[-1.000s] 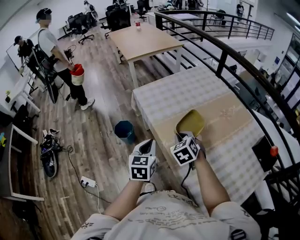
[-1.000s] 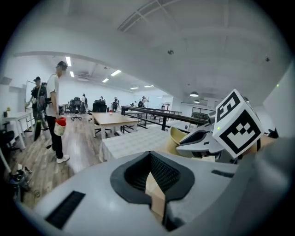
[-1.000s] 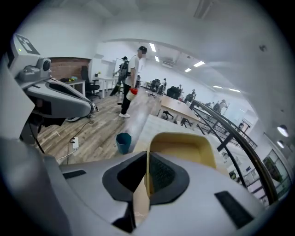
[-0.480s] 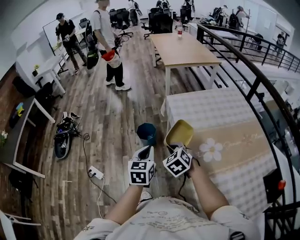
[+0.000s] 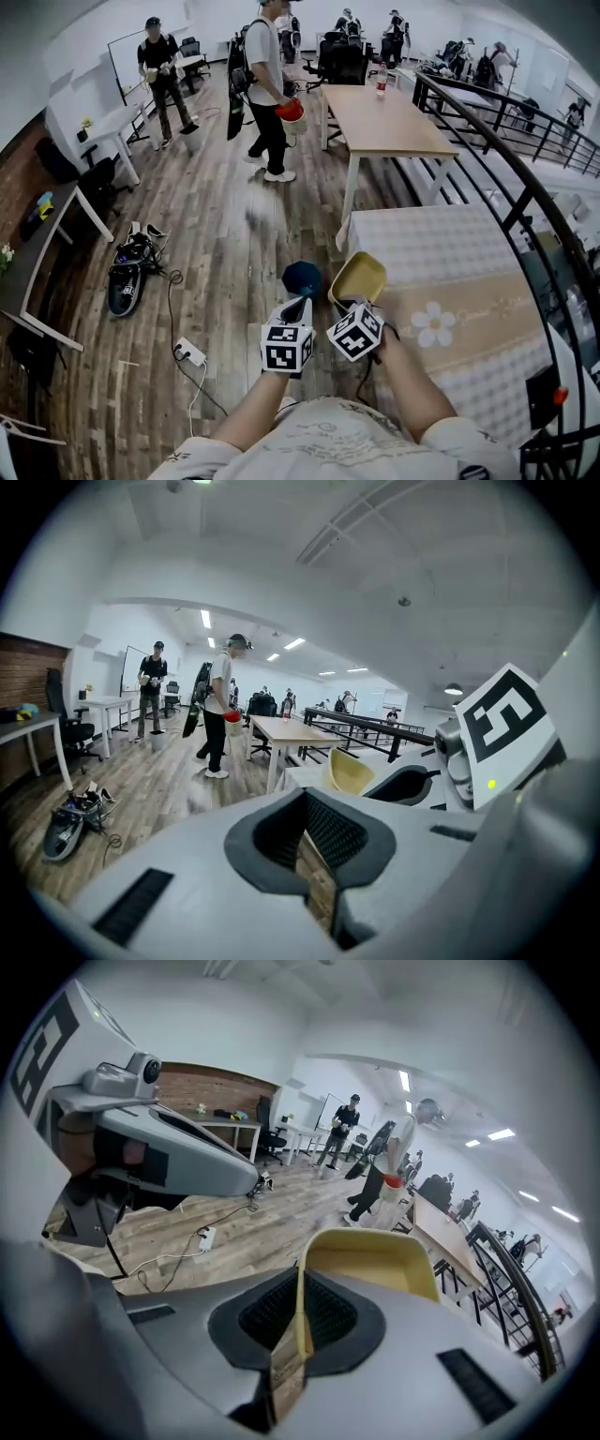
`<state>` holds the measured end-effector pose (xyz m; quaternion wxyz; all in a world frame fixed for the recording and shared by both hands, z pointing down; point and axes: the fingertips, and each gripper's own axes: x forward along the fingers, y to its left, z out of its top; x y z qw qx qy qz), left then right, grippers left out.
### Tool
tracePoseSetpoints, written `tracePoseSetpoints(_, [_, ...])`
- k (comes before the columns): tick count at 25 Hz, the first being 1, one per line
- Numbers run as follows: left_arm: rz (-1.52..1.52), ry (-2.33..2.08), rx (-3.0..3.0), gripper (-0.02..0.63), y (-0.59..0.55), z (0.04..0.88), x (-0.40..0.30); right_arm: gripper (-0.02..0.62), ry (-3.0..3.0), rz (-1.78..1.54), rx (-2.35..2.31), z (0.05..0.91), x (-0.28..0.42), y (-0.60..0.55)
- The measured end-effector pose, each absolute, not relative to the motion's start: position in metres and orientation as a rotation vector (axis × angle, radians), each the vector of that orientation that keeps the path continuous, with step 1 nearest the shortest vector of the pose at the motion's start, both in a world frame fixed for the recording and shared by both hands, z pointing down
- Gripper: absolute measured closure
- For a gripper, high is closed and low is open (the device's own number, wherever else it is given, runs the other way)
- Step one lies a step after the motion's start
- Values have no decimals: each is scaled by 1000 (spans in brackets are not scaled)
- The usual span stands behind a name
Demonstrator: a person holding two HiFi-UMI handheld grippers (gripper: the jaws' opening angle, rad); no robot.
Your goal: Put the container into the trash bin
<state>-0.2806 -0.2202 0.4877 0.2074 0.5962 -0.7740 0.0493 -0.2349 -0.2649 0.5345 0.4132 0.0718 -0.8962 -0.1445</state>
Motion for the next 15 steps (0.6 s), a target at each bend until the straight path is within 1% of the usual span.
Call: tracePoseSetpoints(15, [120,-2101,1691,601,-202,498,-371,578,-2211,-348,205,542,-327,-247])
